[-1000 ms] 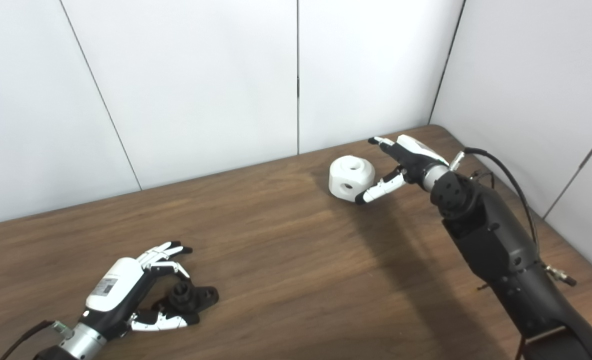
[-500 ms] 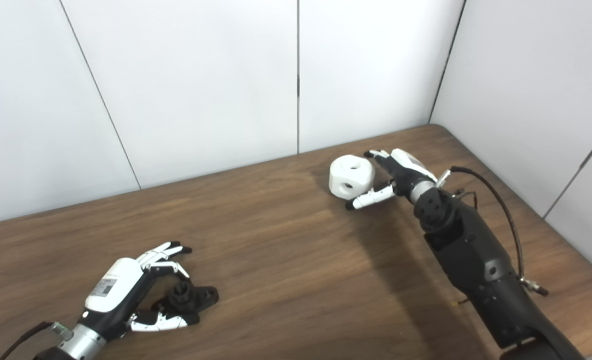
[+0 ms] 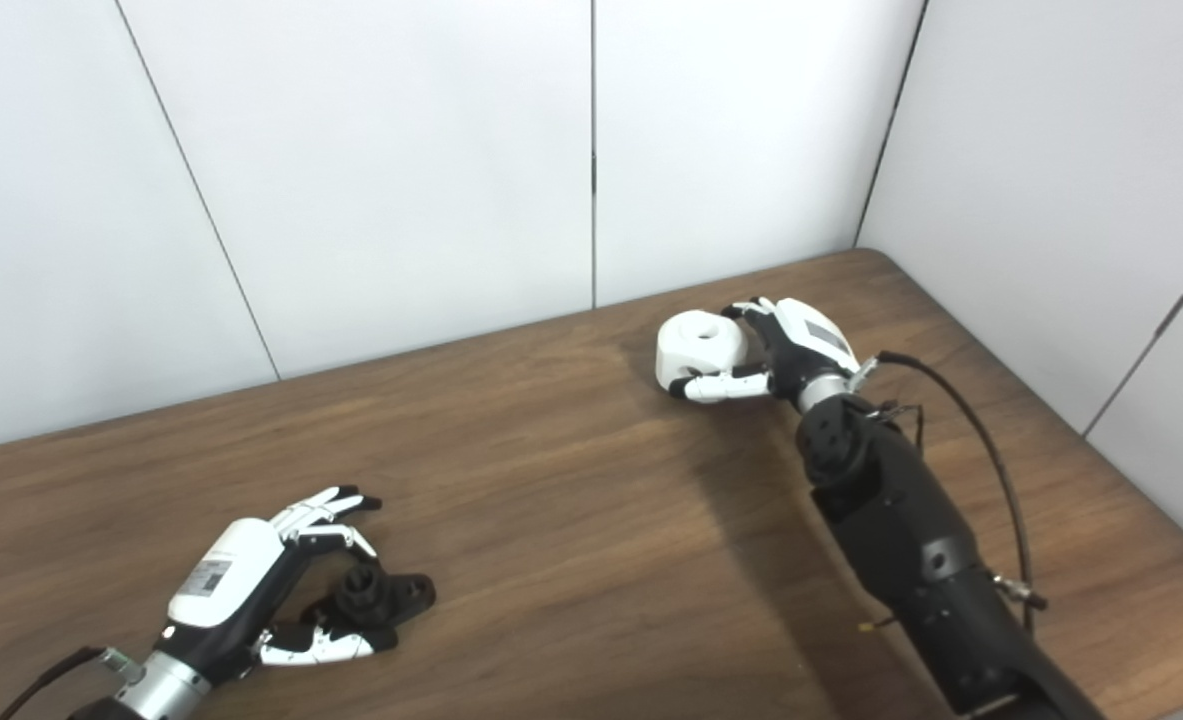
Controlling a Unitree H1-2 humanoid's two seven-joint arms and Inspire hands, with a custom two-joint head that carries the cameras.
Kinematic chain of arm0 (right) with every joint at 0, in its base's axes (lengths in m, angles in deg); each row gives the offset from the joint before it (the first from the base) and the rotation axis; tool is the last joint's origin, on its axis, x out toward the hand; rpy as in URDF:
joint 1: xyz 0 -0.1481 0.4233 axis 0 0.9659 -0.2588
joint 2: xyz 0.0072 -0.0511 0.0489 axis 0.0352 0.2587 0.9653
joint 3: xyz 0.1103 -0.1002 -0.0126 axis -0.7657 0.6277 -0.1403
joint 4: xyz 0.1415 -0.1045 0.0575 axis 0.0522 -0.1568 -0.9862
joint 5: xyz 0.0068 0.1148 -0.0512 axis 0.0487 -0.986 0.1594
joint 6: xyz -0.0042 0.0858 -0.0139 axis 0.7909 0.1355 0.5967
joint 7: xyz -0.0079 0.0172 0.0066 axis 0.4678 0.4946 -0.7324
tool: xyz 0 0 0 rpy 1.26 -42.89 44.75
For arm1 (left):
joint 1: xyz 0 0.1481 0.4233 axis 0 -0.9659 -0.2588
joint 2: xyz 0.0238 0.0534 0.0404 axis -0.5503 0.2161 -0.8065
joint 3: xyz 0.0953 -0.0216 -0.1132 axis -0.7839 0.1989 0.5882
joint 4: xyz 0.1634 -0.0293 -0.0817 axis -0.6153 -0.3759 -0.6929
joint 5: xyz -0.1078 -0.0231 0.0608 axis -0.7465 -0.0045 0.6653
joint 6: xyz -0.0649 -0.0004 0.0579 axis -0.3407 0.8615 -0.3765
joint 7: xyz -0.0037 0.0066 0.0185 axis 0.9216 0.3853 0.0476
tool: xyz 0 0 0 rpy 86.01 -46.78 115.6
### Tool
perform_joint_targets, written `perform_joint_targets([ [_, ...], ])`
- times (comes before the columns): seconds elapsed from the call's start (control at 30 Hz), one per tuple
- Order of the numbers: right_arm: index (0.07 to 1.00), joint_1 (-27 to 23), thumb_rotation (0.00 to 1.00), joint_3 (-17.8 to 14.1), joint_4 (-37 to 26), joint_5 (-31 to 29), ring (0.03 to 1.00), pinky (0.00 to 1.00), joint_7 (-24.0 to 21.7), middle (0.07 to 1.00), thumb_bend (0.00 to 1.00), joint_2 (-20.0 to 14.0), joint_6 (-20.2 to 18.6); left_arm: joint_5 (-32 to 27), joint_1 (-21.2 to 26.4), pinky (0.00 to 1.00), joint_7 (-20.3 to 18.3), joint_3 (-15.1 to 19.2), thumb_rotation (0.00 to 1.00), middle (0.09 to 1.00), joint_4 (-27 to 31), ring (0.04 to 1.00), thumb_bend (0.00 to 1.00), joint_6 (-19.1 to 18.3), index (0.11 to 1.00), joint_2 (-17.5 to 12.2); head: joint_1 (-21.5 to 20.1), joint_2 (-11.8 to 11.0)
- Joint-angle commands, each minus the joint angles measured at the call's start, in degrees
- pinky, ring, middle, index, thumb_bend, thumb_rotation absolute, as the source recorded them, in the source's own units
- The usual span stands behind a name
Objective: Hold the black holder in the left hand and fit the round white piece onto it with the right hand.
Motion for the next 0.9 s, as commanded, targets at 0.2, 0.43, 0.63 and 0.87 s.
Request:
perform_joint_targets([
  [0.2,0.843,-2.6,0.50,-1.3,-0.1,2.3,0.921,0.78,0.5,0.957,0.91,0.7,-0.1,4.6,-7.9,0.90,-7.0,-3.8,0.05,0.868,-4.0,0.926,0.52,-2.3,0.485,-1.6,0.3,0.4],
  [0.43,0.836,-3.1,0.48,-0.7,0.6,2.5,0.916,0.77,0.7,0.957,0.92,0.8,-0.1,4.5,-7.7,0.90,-7.3,-3.8,0.05,0.873,-4.0,0.932,0.52,-2.4,0.485,-1.5,0.8,0.8],
  [0.63,0.836,-3.4,0.46,-0.2,1.5,2.3,0.918,0.78,0.9,0.954,0.93,0.8,0.0,5.2,-7.6,0.89,-5.6,-4.0,0.05,0.868,-5.6,0.925,0.52,-1.2,0.484,-1.3,0.8,0.8],
  [0.87,0.827,-4.2,0.44,1.3,3.8,2.4,0.903,0.75,1.8,0.943,0.93,0.7,0.1,4.6,-7.9,0.89,-6.2,-3.7,0.05,0.865,-4.4,0.919,0.52,-1.5,0.484,-1.6,1.2,0.9],
])
